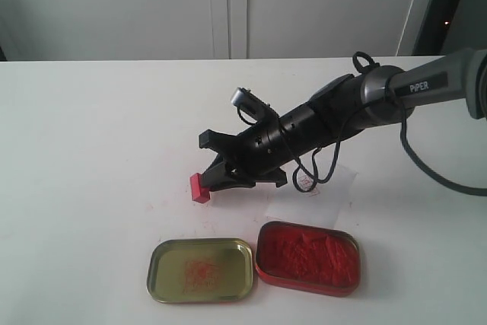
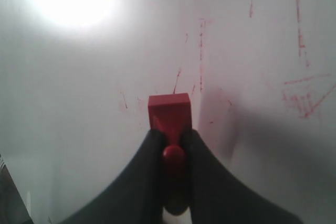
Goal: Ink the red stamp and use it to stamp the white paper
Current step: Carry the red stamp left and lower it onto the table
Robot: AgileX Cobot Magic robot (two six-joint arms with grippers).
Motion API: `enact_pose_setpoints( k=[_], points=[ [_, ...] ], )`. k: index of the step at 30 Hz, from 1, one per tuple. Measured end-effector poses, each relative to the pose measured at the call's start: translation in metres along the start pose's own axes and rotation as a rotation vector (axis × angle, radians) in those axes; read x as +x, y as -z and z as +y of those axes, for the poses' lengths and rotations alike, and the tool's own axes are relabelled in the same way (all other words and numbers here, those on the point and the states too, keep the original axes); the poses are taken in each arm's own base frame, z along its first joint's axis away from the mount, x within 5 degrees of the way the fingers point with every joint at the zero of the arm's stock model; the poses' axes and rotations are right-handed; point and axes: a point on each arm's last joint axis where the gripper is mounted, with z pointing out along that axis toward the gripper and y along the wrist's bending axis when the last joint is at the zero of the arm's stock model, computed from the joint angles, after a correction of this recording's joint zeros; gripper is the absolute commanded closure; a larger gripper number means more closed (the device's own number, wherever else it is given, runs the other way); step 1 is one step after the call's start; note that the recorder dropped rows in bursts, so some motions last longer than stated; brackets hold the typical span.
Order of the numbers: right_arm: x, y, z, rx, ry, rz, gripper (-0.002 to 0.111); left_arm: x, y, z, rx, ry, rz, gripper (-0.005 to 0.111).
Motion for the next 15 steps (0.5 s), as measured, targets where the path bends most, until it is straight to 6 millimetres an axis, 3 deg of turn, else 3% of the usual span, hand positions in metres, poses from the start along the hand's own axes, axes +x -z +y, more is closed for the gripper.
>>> enact_pose_setpoints(
  k=[15],
  points=[
    [0.0000, 0.0000, -0.0026, 0.029, -0.008, 0.000, 0.091, 0.0000, 0.0000, 0.0000, 0.000, 0.000, 0.000, 0.107]
  ],
)
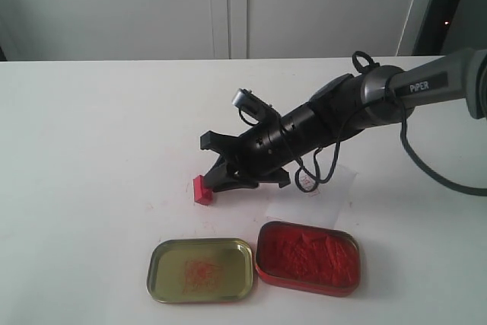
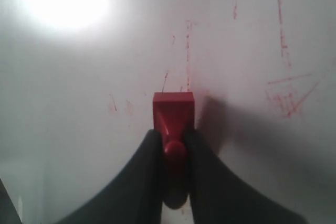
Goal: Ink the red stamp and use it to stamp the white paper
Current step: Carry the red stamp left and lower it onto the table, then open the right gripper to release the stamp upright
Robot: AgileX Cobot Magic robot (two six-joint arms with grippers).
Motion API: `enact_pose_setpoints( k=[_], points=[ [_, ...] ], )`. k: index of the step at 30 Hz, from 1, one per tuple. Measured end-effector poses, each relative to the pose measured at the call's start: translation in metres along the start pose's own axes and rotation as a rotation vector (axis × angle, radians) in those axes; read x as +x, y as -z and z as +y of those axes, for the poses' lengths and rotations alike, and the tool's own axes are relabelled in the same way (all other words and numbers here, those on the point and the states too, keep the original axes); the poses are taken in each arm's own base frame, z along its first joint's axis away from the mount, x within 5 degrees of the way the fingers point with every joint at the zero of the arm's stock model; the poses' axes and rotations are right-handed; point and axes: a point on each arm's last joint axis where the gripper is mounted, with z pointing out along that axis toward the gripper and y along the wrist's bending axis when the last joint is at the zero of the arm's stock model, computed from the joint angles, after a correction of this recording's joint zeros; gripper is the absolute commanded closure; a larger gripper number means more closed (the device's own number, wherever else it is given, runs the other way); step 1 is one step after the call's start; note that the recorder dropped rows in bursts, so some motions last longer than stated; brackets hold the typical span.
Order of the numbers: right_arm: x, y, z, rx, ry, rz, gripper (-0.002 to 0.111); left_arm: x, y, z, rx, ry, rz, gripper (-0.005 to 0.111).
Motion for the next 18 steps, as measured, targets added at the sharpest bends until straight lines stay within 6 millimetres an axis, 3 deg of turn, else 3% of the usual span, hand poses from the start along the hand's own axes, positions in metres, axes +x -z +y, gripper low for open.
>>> enact_pose_setpoints(
  k=[6, 18],
  points=[
    [-0.0001, 0.0000, -0.0030, 0.033, -0.009, -0.001, 0.077, 0.0000, 0.0000, 0.0000, 0.000, 0.000, 0.000, 0.107],
    [-0.0021, 0.0009, -0.0048, 0.060, -0.029, -0.023, 0.077, 0.0000, 0.0000, 0.0000, 0.000, 0.000, 0.000, 0.107]
  ],
)
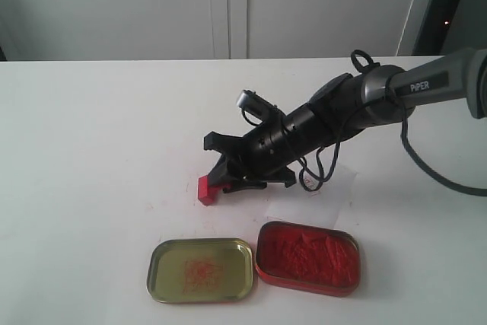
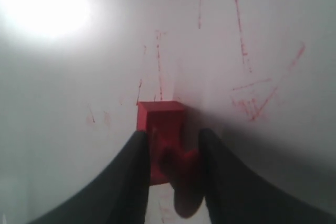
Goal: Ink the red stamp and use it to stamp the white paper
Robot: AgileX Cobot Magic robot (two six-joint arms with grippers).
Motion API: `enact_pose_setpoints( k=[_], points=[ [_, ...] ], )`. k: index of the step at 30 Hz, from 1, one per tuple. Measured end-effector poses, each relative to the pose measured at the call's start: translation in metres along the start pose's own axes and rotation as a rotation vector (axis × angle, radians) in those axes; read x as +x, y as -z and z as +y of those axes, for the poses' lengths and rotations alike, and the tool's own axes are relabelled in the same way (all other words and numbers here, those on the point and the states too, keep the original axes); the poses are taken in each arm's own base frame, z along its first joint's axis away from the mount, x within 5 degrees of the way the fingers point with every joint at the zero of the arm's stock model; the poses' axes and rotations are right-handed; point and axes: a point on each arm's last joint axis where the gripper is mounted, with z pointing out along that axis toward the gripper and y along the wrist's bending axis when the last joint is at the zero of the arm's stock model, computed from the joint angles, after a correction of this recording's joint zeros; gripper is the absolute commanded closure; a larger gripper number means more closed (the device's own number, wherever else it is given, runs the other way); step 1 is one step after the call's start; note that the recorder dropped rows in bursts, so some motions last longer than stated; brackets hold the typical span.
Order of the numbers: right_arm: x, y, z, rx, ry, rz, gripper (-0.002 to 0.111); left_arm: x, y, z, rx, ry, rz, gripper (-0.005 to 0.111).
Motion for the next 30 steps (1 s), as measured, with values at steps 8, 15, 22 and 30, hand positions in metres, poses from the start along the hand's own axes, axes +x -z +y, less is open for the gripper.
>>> enact_pose_setpoints(
  k=[8, 15, 22, 30],
  points=[
    [-0.003, 0.013, -0.004, 0.154, 0.014, -0.026, 0.077, 0.000, 0.000, 0.000, 0.000, 0.000, 0.000, 0.107],
    [-0.011, 0.029, 0.004, 0.205, 0.050, -0.099, 0.078, 0.000, 0.000, 0.000, 0.000, 0.000, 0.000, 0.107],
    [-0.006, 0.038, 0.008, 0.243, 0.092, -0.048, 0.108, 0.000, 0.000, 0.000, 0.000, 0.000, 0.000, 0.107],
    [-0.002, 0.056, 0.018, 0.284, 0.130, -0.005, 0.108, 0.000, 0.000, 0.000, 0.000, 0.000, 0.000, 0.107]
  ],
)
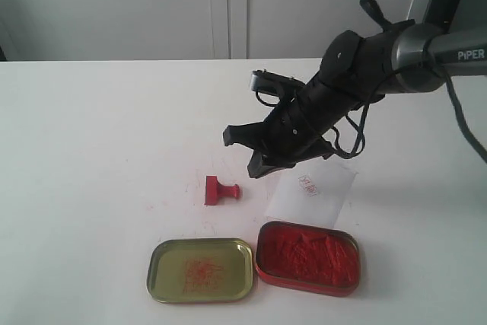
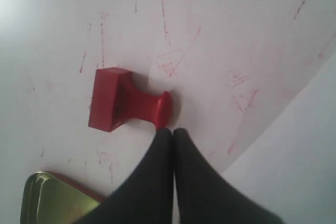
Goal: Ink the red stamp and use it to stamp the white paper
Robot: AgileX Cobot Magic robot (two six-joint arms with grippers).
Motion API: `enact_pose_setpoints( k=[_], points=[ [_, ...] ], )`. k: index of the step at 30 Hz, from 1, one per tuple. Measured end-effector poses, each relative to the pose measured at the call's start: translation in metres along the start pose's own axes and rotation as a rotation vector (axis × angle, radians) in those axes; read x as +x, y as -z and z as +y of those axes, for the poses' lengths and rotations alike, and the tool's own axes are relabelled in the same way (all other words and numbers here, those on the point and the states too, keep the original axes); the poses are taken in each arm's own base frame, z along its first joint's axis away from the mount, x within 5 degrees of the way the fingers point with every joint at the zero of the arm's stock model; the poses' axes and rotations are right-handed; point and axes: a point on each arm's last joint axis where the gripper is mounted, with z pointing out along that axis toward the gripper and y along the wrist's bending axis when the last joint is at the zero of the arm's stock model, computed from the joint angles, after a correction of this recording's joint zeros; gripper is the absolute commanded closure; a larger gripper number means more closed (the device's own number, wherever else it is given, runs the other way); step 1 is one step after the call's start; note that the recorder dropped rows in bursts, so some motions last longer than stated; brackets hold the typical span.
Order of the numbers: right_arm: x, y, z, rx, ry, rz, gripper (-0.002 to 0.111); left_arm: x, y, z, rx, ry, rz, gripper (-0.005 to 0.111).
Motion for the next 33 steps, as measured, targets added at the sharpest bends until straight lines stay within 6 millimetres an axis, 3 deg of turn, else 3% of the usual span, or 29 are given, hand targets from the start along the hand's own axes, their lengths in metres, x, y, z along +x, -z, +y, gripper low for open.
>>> enact_pose_setpoints(
  k=[11, 21, 33],
  points=[
    [0.006, 0.029, -0.002, 0.137, 0.021, 0.047, 0.108, 0.000, 0.000, 0.000, 0.000, 0.000, 0.000, 0.107],
    [0.007, 0.051, 0.004, 0.152, 0.036, 0.036, 0.108, 0.000, 0.000, 0.000, 0.000, 0.000, 0.000, 0.107],
    [0.005, 0.069, -0.034, 0.219, -0.045, 0.075, 0.108, 0.000, 0.000, 0.000, 0.000, 0.000, 0.000, 0.107]
  ],
)
